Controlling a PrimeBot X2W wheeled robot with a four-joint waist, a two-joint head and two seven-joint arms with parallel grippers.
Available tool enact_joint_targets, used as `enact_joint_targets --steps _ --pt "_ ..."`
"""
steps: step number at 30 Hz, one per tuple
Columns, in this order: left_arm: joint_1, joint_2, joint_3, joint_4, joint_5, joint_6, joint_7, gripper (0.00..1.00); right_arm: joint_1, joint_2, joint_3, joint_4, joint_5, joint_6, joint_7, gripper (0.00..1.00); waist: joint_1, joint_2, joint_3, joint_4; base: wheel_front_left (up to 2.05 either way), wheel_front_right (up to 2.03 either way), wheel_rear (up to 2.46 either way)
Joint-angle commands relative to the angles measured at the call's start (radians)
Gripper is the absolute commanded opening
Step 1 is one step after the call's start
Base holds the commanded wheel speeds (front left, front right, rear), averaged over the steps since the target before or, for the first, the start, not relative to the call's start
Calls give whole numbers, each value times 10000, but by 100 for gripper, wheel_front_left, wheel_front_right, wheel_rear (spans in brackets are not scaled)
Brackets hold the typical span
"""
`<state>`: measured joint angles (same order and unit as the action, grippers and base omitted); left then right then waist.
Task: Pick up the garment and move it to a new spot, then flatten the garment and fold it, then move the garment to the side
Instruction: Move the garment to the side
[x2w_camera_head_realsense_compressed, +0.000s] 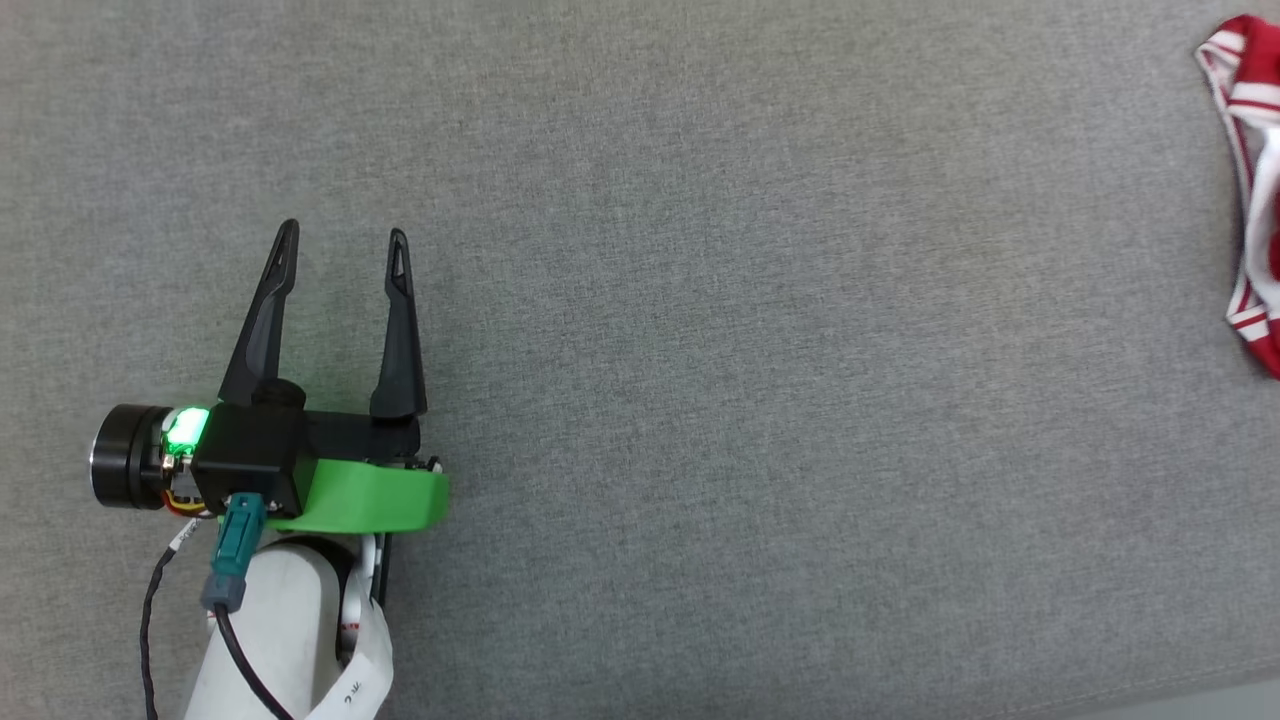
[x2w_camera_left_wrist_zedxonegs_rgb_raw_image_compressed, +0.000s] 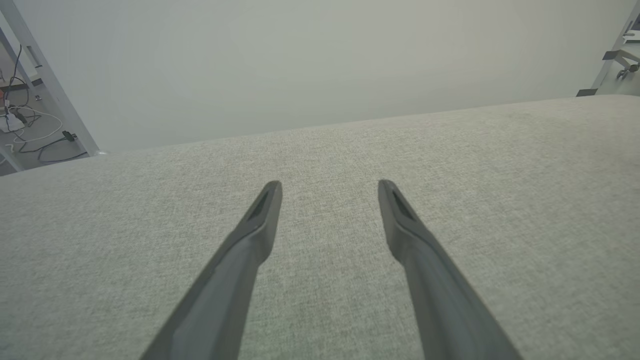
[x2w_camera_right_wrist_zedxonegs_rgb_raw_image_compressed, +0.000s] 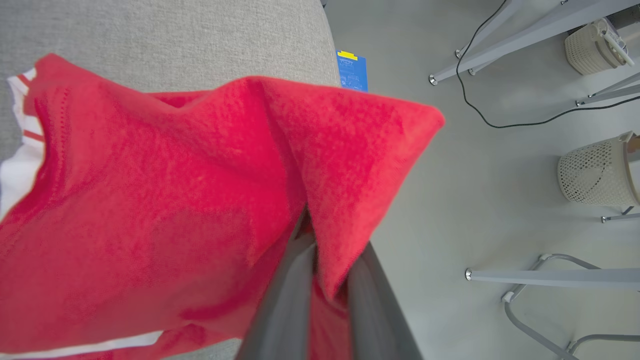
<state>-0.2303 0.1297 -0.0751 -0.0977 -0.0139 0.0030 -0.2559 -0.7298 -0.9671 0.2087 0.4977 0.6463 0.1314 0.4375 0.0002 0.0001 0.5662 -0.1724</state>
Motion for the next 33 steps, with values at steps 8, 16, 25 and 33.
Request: enact_joint_targets --steps 8,16,25,33 --pt "-301 105 37 31 24 56 -59 100 -716 300 -94 1146 -477 -7 -695 0 -2 -1 202 100 0 0 0" --pt "-89 45 28 216 -30 117 -59 100 -872 612 -50 1949 -902 -7 -1791 100 -2 -1 -533 249 0 0 0" --pt "614 -172 23 533 -195 181 -59 100 -593 963 -68 1835 -1400 -7 -4411 100 -2 -1 -1932 581 0 0 0" --pt "1267 -291 139 743 -276 221 -59 100 -39 2244 -955 745 -2311 -7 -6701 100 -2 -1 -3050 1019 0 0 0"
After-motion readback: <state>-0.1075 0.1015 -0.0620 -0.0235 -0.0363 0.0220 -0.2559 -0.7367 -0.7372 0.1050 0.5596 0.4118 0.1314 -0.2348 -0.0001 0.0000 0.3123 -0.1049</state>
